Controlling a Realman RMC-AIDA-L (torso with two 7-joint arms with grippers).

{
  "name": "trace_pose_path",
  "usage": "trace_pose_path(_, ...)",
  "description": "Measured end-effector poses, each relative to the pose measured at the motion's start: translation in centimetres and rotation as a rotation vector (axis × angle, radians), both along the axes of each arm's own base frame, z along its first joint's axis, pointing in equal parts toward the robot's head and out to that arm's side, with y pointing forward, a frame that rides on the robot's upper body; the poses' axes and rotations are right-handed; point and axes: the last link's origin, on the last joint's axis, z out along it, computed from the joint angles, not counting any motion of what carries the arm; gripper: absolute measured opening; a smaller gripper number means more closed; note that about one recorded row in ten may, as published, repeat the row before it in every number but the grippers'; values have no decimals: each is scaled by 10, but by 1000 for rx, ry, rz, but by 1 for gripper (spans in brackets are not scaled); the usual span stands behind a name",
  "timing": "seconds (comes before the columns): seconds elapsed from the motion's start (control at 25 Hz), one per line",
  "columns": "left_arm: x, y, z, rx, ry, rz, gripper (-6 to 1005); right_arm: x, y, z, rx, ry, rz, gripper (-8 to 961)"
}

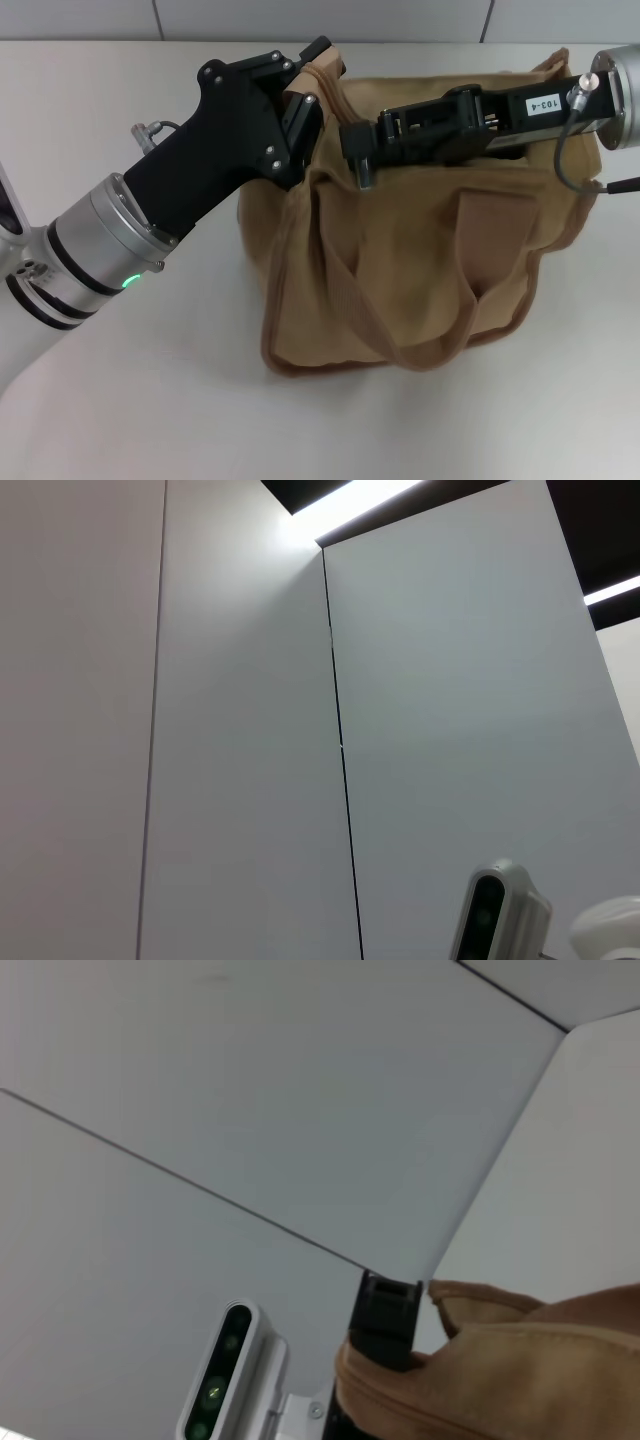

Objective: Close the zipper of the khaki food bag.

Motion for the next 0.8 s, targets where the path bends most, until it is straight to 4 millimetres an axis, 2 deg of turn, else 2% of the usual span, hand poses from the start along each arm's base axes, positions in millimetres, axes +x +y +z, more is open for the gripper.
trace_pose_path(0.2,1,1,0,1,-2,-6,21,3,1,0,14,-17,-1,495)
trace_pose_path(0.6,3,1,0,2,-5,-9,21,6,0,-4,17,-46,18,260)
trace_pose_path(0.8,3,1,1,4,-6,-8,21,7,0,-4,23,-42,19,101)
